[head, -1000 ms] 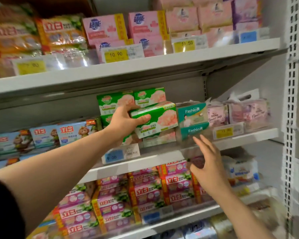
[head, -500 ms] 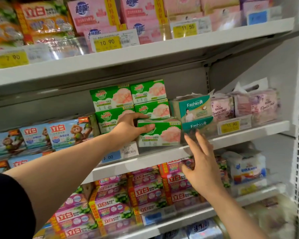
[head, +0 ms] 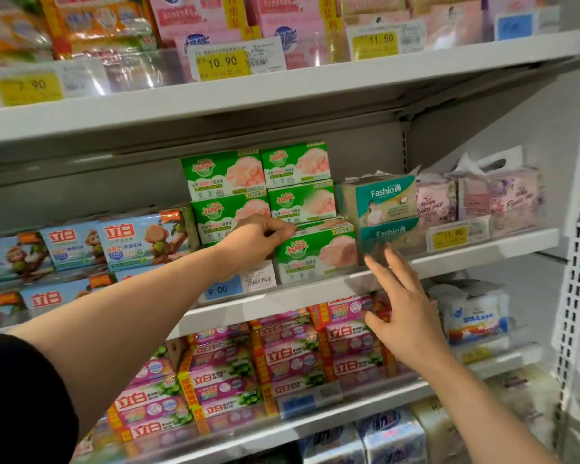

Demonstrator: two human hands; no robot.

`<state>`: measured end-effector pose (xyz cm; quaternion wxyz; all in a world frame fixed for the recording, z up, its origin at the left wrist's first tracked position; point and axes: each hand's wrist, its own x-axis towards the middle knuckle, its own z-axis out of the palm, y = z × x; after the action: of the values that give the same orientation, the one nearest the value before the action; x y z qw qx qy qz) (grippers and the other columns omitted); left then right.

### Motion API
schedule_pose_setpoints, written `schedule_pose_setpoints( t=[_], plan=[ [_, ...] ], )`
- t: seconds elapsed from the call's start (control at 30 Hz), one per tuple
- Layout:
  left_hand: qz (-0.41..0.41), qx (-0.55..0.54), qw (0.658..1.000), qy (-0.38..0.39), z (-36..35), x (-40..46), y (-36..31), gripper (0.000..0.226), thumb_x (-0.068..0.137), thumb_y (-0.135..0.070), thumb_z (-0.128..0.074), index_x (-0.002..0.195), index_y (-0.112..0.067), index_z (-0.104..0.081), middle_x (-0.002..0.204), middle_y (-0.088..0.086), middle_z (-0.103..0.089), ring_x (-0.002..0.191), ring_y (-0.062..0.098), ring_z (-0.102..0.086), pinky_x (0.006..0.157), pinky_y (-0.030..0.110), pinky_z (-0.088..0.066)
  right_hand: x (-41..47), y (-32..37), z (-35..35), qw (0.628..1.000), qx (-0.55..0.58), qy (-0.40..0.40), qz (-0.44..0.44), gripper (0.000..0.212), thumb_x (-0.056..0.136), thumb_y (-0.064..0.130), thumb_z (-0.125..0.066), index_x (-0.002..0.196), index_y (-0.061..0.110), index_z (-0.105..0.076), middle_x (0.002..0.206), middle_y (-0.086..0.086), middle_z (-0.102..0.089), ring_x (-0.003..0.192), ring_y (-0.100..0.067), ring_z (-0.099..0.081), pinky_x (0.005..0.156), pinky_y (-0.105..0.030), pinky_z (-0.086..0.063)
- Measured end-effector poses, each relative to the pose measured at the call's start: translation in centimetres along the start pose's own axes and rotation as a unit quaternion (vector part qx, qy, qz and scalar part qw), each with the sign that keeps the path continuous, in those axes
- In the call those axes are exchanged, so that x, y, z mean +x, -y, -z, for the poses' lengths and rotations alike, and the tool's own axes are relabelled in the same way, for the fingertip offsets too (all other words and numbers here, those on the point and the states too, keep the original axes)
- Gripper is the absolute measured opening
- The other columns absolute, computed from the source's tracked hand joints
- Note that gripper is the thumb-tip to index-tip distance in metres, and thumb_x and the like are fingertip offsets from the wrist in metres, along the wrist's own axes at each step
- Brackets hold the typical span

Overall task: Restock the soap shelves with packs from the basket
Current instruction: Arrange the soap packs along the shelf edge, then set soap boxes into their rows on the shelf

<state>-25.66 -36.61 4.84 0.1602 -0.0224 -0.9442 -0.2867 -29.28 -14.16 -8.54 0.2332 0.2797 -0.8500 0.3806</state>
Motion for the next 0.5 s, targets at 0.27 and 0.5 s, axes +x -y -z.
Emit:
schedule_pose_setpoints(
  t=[0.27, 0.5],
  plan=[
    [-0.109, 0.152, 0.965, -0.184, -2.1, -2.8, -0.9, 0.028, 0.098, -0.018, -0.053, 0.122, -0.012, -0.066, 0.122, 0.002, -0.067, 0.104, 0.021, -0.063, 0.087, 0.027, -0.046, -1.9, 0.3, 0.7, 1.0, 0.012, -0.001, 0.007, 0.077, 0.083, 0.009, -0.068, 0.147, 0.031, -0.031, 0.151, 0.024, -0.011, 0.145, 0.002, -0.003, 0.11, -0.019, -0.014],
    [-0.266, -0.01, 0.96, -0.085, -10.1, -6.7, -6.2, 0.024, 0.087, -0.01, -0.068, 0.111, -0.012, -0.068, 0.101, -0.002, -0.069, 0.092, 0.007, -0.063, 0.082, 0.024, -0.052, -6.4, -0.2, 8.4, 0.996, -0.026, 0.016, -0.086, 0.043, 0.082, 0.01, -0.068, 0.125, 0.006, -0.061, 0.136, -0.006, -0.052, 0.123, -0.021, -0.051, 0.099, -0.017, -0.033]
  ],
)
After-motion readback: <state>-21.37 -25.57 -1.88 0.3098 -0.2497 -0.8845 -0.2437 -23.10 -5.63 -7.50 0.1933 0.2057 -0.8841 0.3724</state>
